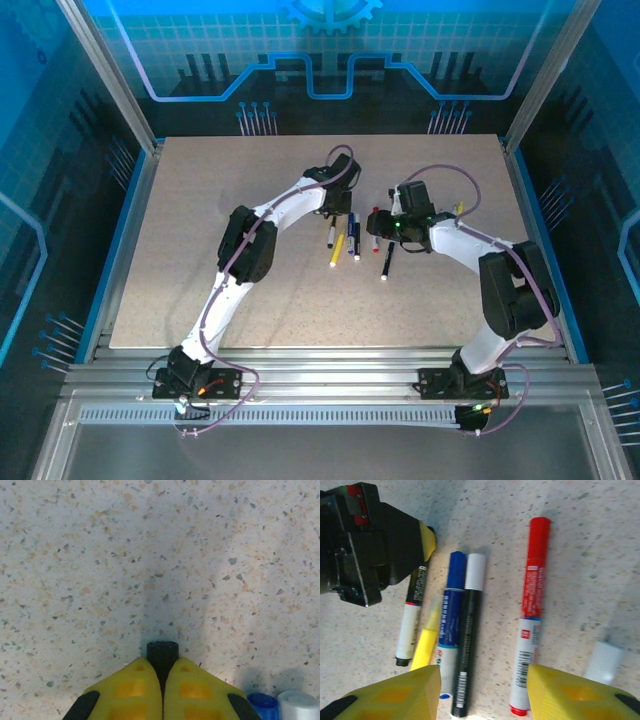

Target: Open the pen caps

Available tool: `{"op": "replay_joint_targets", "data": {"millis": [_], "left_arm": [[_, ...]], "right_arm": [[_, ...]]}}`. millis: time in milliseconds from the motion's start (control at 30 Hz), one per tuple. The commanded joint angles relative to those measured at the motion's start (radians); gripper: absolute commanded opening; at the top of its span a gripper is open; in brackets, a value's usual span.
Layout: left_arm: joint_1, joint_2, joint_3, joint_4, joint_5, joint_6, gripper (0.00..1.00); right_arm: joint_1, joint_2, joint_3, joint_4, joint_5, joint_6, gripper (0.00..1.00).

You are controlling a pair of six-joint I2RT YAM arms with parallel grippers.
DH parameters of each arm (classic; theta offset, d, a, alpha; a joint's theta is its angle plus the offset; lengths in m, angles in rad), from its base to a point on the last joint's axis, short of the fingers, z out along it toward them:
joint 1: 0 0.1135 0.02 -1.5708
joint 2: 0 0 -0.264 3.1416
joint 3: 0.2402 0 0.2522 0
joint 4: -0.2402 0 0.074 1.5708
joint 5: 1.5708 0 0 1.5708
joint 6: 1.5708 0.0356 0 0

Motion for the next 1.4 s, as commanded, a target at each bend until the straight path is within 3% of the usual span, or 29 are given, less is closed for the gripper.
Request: {"op": "replay_joint_targets", "data": {"millis": [0,367,867,1367], "left_arm": [[0.019,-0.078,-0.077,-0.011,0.004,-0.006,0.0],[0.021,-0.239,-0.151,0.022,0.018,-0.016,0.0],[0.019,-0.323,-0.221,0.103,0.181,-0.104,0.0],[0.013,-0.36,-0.283,0.155,0.255,-0.132,0.0]], "right_arm": [[0.018,0.022,-0.001,0.096,-0.134,0.047,0.49],[0.047,0.064,-0.031,0.284,-0.352,0.113,0.46],[0.1,0.107,-0.013,0.317,-0.388,0.126,0.54],[0.114,0.141,0.015,0.289,-0.383,0.129,0.51]]}}
